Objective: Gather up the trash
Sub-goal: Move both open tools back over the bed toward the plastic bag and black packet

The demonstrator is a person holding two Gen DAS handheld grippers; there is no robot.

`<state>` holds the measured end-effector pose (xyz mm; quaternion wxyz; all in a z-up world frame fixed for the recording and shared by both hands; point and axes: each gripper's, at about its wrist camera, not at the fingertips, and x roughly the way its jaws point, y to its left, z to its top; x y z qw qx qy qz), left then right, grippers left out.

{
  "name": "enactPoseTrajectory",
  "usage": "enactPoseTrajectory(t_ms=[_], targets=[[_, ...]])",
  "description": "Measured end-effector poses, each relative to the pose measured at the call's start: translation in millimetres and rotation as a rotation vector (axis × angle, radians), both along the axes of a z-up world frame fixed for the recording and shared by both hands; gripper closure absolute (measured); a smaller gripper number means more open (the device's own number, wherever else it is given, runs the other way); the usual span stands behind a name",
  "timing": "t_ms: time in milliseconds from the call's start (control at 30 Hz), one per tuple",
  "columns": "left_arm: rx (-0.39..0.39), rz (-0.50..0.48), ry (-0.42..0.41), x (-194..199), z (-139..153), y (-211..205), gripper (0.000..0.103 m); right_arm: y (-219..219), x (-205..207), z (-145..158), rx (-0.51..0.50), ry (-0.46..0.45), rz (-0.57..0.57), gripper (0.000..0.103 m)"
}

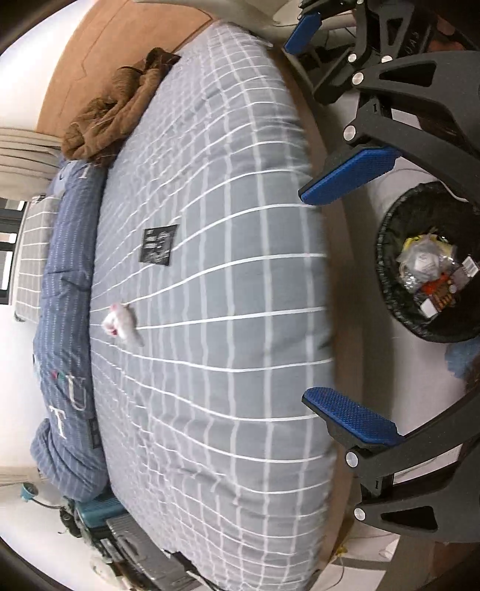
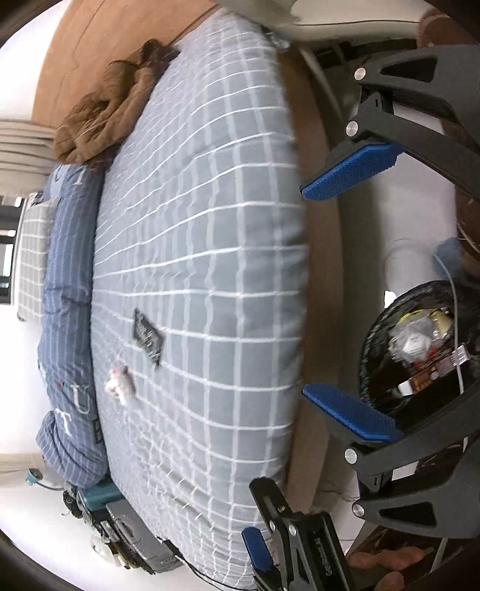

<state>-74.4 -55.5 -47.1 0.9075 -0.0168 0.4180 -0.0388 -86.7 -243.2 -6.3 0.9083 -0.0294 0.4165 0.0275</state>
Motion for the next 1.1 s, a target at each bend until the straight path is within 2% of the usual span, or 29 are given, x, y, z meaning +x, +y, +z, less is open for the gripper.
enactPoseTrajectory(t_ms=[233,467,800,967,1100], targets=[[0.003,0.042,-0.036,48.4,11.2,20.3,0.006,12.4,51.5,14.8,0.015,-0.036,0.006,0.008],[-0.011,0.070,-0.034,113.1,7.2,44.8,0.006,24.8,99.2,14.4,0.042,-0.018,0.007,0.008],[0.013,0.051,-0.047,210.7,2.2,46.0,0.006,47.7,177.9,3.5,0.057,0.020,0.018,0.008],[0.046,0.038,-0.039,257.6,-5.9,40.3,0.006,55.3,219.4,-9.5,0.058,0.058,0.006,0.008],[0.040,0.033,-0.034,292.0,-11.5,38.5,0.006,59.0,245.3,-20.6,0.064,0.094,-0.005,0.008]])
